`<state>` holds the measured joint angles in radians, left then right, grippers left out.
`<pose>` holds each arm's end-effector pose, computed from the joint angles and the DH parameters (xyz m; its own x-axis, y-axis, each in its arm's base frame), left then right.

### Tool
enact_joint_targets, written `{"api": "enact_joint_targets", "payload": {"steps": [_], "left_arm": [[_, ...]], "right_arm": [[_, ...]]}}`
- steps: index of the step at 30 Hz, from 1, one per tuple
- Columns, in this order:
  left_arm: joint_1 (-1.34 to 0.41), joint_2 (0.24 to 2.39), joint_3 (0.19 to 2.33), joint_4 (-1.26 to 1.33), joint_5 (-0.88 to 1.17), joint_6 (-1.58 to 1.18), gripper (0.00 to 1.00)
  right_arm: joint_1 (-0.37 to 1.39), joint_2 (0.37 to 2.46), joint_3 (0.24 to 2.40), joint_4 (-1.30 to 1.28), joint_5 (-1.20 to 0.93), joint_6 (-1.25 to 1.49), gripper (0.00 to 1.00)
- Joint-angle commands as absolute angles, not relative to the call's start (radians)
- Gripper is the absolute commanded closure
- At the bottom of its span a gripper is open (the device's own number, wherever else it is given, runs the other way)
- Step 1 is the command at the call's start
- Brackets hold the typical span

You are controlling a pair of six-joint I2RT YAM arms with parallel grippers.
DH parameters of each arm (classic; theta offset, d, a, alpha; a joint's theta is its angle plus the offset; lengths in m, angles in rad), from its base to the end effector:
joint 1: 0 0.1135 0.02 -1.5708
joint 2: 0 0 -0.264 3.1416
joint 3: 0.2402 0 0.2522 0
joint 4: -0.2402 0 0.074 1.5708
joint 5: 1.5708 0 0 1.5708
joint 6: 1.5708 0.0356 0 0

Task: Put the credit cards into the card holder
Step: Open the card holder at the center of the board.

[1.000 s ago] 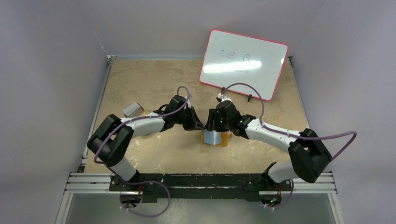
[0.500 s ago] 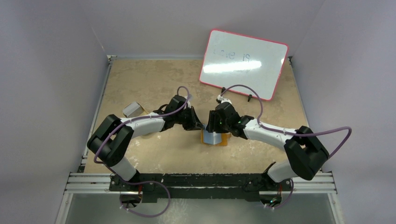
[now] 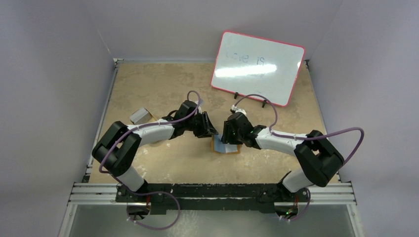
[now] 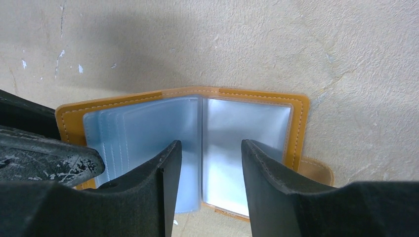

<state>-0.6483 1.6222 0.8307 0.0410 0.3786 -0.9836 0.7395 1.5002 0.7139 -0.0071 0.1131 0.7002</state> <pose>0.2525 -0.2078 0.1720 -0.9477 -0.2525 -0.1953 -0.0223 0.6627 -0.7485 0.2196 0.1949 0.1679 -0.7965 0.1401 -0.5882 -0.1280 0.9117 0.3905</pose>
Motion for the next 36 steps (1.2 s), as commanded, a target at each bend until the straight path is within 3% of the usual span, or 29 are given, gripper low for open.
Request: {"api": "enact_joint_targets", "payload": {"steps": [1, 16, 21, 27, 32, 36], "left_arm": [[-0.648, 1.609, 0.835, 0.142, 0.385, -0.981, 0.67], [-0.652, 1.65, 0.867, 0.069, 0.319, -0.904, 0.69], [-0.652, 1.652, 0.863, 0.084, 0.322, -0.908, 0.89], [-0.653, 1.629, 0.824, 0.187, 0.368, -0.972, 0.94], [-0.653, 1.615, 0.78, 0.301, 0.405, -1.047, 0.87], [-0.653, 1.61, 0.767, 0.313, 0.402, -1.046, 0.97]], "right_arm": [[0.742, 1.506, 0.682, -0.005, 0.124, 0.722, 0.5], [0.739, 1.504, 0.658, 0.009, 0.121, 0.721, 0.52], [0.738, 1.506, 0.651, 0.015, 0.117, 0.724, 0.52], [0.737, 1.504, 0.646, 0.018, 0.115, 0.724, 0.52], [0.736, 1.5, 0.636, 0.025, 0.108, 0.727, 0.52], [0.736, 1.496, 0.631, 0.024, 0.106, 0.726, 0.52]]}}
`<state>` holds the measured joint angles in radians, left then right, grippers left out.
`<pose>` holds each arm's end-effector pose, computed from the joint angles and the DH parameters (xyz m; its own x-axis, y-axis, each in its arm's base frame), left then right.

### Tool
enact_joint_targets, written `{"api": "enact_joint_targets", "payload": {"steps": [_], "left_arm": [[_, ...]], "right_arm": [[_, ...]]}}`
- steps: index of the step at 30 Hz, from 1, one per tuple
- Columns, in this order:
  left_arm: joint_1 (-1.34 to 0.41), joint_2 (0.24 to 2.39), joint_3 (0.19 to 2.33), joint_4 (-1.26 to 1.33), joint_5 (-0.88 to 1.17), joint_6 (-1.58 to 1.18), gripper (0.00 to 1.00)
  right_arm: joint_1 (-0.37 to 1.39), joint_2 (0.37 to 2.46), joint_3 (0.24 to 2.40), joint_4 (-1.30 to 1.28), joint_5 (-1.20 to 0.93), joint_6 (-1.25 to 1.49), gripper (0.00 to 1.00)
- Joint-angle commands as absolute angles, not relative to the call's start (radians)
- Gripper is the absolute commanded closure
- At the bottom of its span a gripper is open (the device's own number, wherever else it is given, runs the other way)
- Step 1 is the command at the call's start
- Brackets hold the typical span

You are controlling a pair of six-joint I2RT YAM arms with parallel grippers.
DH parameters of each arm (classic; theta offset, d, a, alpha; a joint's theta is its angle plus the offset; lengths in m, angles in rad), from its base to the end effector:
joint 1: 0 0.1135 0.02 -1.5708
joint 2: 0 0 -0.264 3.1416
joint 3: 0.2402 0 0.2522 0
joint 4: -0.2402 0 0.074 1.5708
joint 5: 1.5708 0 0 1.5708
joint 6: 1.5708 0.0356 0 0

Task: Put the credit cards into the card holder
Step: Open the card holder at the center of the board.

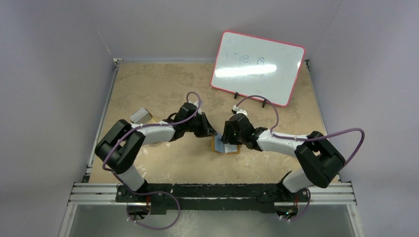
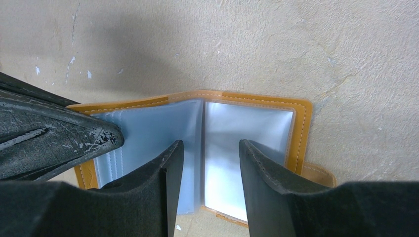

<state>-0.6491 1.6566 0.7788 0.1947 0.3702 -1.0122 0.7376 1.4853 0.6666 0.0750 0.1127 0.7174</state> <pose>0.2538 -0.2088 0.1587 -0.9339 -0.2837 -0.2174 -0.0092 0.6272 -0.7788 0.2167 0.1915 0.1646 -0.7766 0.1770 -0.6046 -0.1280 0.8954 0.4265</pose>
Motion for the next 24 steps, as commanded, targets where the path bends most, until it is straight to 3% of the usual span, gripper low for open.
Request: {"api": "enact_joint_targets", "payload": {"steps": [1, 5, 9, 16, 20, 22, 24], "left_arm": [[-0.653, 1.614, 0.763, 0.32, 0.407, -1.049, 0.98], [-0.653, 1.616, 0.741, 0.388, 0.426, -1.085, 0.89], [-0.653, 1.611, 0.727, 0.443, 0.437, -1.108, 1.0], [-0.653, 1.621, 0.677, 0.645, 0.477, -1.215, 1.0], [-0.652, 1.631, 0.664, 0.727, 0.488, -1.273, 0.89], [-0.653, 1.631, 0.663, 0.726, 0.486, -1.271, 0.98], [-0.653, 1.634, 0.665, 0.707, 0.484, -1.258, 1.0]], "right_arm": [[0.736, 1.494, 0.628, 0.024, 0.106, 0.725, 0.52], [0.736, 1.484, 0.624, 0.025, 0.105, 0.727, 0.52], [0.736, 1.482, 0.621, 0.024, 0.106, 0.727, 0.52], [0.736, 1.475, 0.615, 0.025, 0.106, 0.729, 0.52], [0.735, 1.477, 0.617, 0.031, 0.101, 0.729, 0.52], [0.735, 1.475, 0.617, 0.031, 0.1, 0.729, 0.52], [0.735, 1.473, 0.617, 0.031, 0.1, 0.727, 0.52]]}}
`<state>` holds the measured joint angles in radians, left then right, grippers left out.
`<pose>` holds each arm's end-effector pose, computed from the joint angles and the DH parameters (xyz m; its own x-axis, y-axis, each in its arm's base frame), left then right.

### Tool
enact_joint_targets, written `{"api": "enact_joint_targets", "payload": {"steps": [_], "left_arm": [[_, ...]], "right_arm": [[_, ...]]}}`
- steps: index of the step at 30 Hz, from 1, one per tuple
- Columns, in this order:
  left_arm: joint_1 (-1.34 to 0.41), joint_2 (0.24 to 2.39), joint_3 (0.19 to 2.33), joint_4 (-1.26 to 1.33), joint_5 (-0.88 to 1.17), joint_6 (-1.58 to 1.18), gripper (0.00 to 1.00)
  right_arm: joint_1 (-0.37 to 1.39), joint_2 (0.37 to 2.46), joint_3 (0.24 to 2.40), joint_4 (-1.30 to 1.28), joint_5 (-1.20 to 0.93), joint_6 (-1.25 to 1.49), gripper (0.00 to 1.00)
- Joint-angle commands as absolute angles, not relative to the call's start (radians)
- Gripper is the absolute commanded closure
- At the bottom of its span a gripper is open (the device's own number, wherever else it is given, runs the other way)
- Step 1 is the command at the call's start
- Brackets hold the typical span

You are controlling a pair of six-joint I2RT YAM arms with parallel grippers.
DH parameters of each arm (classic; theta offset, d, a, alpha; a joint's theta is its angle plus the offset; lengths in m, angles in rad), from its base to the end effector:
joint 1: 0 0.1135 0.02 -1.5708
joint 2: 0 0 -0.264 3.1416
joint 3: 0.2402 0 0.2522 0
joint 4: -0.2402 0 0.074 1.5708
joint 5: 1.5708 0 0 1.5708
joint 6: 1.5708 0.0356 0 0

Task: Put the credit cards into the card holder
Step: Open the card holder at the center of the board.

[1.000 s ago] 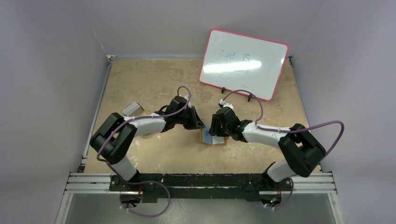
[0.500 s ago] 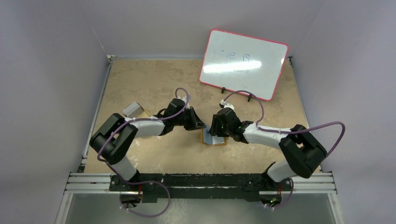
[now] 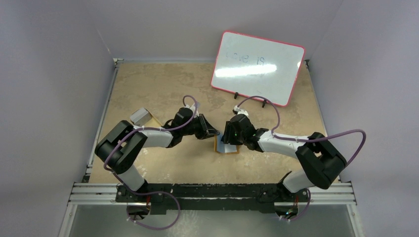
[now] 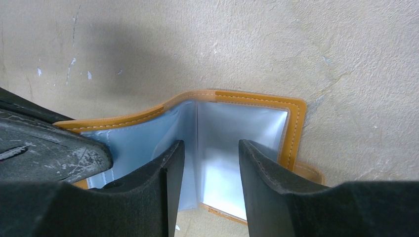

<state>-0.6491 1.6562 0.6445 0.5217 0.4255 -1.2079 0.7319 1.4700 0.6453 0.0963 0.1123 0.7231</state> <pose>0.2438 -0.2035 0.1506 -0.9190 -0.3715 -0.1316 -0.0521 0.4454 -0.8938 0.2150 0.1878 0.1642 -0.7695 0.1926 -0.6089 -0.1236 0.8905 0.4379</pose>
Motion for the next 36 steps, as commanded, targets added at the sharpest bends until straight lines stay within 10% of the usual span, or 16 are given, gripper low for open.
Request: {"api": "enact_joint_targets", "payload": {"steps": [1, 36], "left_arm": [[-0.653, 1.633, 0.666, 0.694, 0.481, -1.249, 1.0], [-0.678, 1.531, 0.821, 0.2, 0.322, -1.029, 1.0]], "right_arm": [[0.735, 1.471, 0.618, 0.031, 0.1, 0.727, 0.52], [0.735, 1.35, 0.748, -0.022, 0.104, 0.746, 0.3]]}}
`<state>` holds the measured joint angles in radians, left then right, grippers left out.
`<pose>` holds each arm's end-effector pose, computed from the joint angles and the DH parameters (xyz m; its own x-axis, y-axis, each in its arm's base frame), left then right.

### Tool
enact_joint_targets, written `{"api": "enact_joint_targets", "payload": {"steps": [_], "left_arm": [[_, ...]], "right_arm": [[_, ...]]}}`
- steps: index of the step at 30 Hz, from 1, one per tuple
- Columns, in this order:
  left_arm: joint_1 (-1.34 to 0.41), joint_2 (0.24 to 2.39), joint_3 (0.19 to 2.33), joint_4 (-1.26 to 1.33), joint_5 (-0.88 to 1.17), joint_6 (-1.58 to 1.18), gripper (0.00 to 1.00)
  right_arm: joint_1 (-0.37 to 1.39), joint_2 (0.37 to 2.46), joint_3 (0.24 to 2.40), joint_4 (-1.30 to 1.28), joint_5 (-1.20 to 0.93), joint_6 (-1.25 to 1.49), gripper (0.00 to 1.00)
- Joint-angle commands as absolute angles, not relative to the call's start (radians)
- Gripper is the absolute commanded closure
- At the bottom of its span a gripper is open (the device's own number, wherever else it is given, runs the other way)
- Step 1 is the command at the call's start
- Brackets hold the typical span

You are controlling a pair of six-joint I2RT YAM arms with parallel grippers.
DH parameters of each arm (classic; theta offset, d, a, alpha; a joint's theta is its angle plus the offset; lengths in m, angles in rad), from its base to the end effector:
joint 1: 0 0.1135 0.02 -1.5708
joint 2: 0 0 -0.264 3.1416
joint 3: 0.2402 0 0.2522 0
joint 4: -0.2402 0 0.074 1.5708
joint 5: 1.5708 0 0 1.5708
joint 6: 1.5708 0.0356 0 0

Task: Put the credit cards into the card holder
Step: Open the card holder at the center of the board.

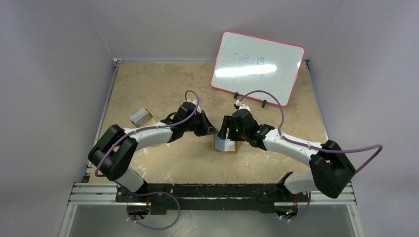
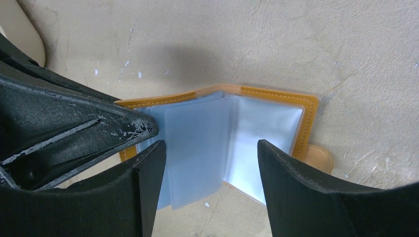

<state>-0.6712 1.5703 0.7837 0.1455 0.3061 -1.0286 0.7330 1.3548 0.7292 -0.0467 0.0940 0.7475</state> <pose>0.2454 -0.2086 0.1819 -0.9116 -0.3190 -0.2592 0.0024 0.6264 -0.7795 0.2124 0.1867 0.2084 -0.7552 0.2308 -0.6135 -0.1339 0.8619 0.4890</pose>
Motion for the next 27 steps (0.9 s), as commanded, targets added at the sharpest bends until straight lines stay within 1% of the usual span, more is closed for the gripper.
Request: {"api": "enact_joint_targets", "payload": {"steps": [1, 6, 9, 14, 19, 21, 22, 24, 27], "left_arm": [[-0.678, 1.532, 0.818, 0.211, 0.329, -1.038, 1.0], [-0.678, 1.537, 0.821, 0.21, 0.332, -1.04, 1.0], [-0.678, 1.536, 0.829, 0.178, 0.329, -1.021, 1.0], [-0.677, 1.537, 0.838, 0.128, 0.301, -0.989, 1.0], [-0.678, 1.546, 0.843, 0.108, 0.292, -0.979, 1.0], [-0.678, 1.546, 0.843, 0.11, 0.29, -0.984, 1.0], [-0.678, 1.546, 0.843, 0.111, 0.29, -0.986, 1.0], [-0.678, 1.544, 0.835, 0.127, 0.288, -0.996, 1.0], [-0.678, 1.548, 0.819, 0.159, 0.286, -1.017, 1.0]], "right_arm": [[0.735, 1.349, 0.747, -0.019, 0.1, 0.745, 0.3], [0.735, 1.365, 0.749, -0.063, 0.148, 0.744, 0.3], [0.733, 1.377, 0.757, -0.15, 0.252, 0.745, 0.3], [0.73, 1.382, 0.784, -0.284, 0.348, 0.757, 0.31], [0.73, 1.359, 0.844, -0.426, 0.409, 0.777, 0.33], [0.731, 1.343, 0.876, -0.445, 0.447, 0.769, 0.35], [0.739, 1.333, 0.891, -0.447, 0.448, 0.765, 0.37], [0.76, 1.306, 0.906, -0.413, 0.38, 0.762, 0.39], [0.795, 1.261, 0.884, -0.289, 0.269, 0.765, 0.42]]}}
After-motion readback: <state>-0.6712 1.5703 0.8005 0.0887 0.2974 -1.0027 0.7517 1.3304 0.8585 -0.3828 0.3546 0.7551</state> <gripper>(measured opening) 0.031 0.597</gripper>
